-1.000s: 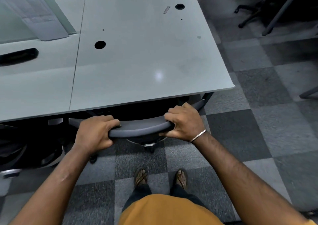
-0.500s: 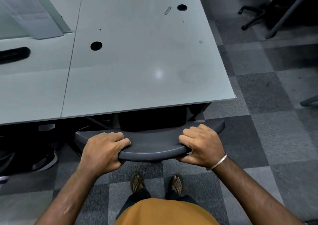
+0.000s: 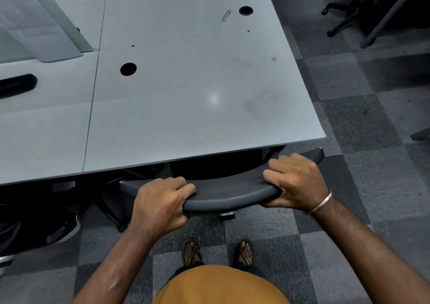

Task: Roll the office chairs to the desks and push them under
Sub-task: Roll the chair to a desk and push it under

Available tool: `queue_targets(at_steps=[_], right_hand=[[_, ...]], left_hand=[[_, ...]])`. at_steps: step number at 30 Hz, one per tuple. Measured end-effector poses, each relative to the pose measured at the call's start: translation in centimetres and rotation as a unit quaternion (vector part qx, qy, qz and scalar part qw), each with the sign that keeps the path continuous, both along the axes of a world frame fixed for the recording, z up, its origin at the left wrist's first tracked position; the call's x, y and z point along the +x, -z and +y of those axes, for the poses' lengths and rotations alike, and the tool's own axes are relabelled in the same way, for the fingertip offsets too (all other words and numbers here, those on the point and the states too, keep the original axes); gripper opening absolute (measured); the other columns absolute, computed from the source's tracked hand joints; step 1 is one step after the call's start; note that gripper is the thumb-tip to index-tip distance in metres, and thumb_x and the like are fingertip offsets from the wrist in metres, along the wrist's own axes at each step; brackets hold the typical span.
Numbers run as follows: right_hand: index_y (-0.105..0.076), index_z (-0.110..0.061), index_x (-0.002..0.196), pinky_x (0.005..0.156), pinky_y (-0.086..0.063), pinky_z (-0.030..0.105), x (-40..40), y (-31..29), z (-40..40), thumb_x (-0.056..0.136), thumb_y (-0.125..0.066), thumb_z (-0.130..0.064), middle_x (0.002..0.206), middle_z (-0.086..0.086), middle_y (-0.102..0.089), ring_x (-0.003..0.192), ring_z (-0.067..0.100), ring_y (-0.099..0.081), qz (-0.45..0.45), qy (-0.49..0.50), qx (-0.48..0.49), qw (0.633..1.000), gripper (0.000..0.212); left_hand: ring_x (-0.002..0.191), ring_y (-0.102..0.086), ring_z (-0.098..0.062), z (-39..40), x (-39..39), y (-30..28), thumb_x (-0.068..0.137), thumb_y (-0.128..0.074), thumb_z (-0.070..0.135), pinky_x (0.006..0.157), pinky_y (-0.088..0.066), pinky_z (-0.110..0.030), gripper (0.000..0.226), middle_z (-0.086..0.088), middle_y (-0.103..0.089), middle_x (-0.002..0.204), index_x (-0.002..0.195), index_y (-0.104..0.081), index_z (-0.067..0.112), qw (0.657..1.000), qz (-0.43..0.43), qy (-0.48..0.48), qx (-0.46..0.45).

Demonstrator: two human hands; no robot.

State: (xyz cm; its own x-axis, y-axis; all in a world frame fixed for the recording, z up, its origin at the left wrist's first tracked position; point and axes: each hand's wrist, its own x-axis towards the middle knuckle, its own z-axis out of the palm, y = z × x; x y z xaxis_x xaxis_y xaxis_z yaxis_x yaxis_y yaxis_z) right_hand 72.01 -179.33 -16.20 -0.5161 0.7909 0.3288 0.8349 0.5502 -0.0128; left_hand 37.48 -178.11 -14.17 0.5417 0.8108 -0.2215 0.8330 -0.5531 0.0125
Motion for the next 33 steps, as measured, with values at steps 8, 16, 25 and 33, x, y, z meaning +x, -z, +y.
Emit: queue_targets(at_steps=[8,16,25,33], right_hand=[[-0.051,-0.021,0.077,0.061,-0.037,0.041,-0.9,0.6,1.8,0.083,-0.064,-0.072,0.079,0.001,-0.049,0.068,0.026,-0.049,0.002,0.014,-0.008,1.000,0.053],[-0.050,-0.020,0.073,0.056,-0.035,0.038,2.3,1.6,3.9,0.085,-0.064,-0.071,0.074,0.002,-0.048,0.064,0.025,-0.048,0.021,0.002,0.020,1.000,0.054],[-0.052,-0.018,0.073,0.057,-0.033,0.038,2.6,1.8,3.6,0.086,-0.059,-0.076,0.074,0.002,-0.048,0.064,0.026,-0.047,0.034,0.003,0.022,0.999,0.060],[-0.070,-0.031,0.091,0.072,-0.035,0.038,1.5,1.3,2.0,0.070,-0.071,-0.081,0.086,-0.007,-0.057,0.080,0.021,-0.055,0.024,0.075,-0.049,0.996,0.055]], left_hand=[[0.072,-0.066,-0.021,3.7,-0.7,0.1,0.052,-0.072,0.036,0.052,-0.047,-0.028,0.047,0.013,-0.064,0.085,0.100,-0.070,0.037,1.000,0.007,-0.004,-0.008],[0.067,-0.063,-0.024,4.3,2.3,1.0,0.047,-0.082,0.028,0.051,-0.043,-0.030,0.045,0.009,-0.063,0.080,0.091,-0.071,0.030,0.999,-0.013,-0.004,0.034],[0.065,-0.062,-0.023,4.4,2.7,1.3,0.050,-0.084,0.029,0.050,-0.041,-0.027,0.048,0.011,-0.064,0.081,0.095,-0.069,0.033,0.998,-0.015,-0.002,0.065],[0.083,-0.065,-0.020,4.1,2.4,0.6,0.065,-0.066,0.045,0.062,-0.047,-0.031,0.045,0.013,-0.064,0.092,0.110,-0.066,0.040,0.999,-0.031,-0.020,0.031]])
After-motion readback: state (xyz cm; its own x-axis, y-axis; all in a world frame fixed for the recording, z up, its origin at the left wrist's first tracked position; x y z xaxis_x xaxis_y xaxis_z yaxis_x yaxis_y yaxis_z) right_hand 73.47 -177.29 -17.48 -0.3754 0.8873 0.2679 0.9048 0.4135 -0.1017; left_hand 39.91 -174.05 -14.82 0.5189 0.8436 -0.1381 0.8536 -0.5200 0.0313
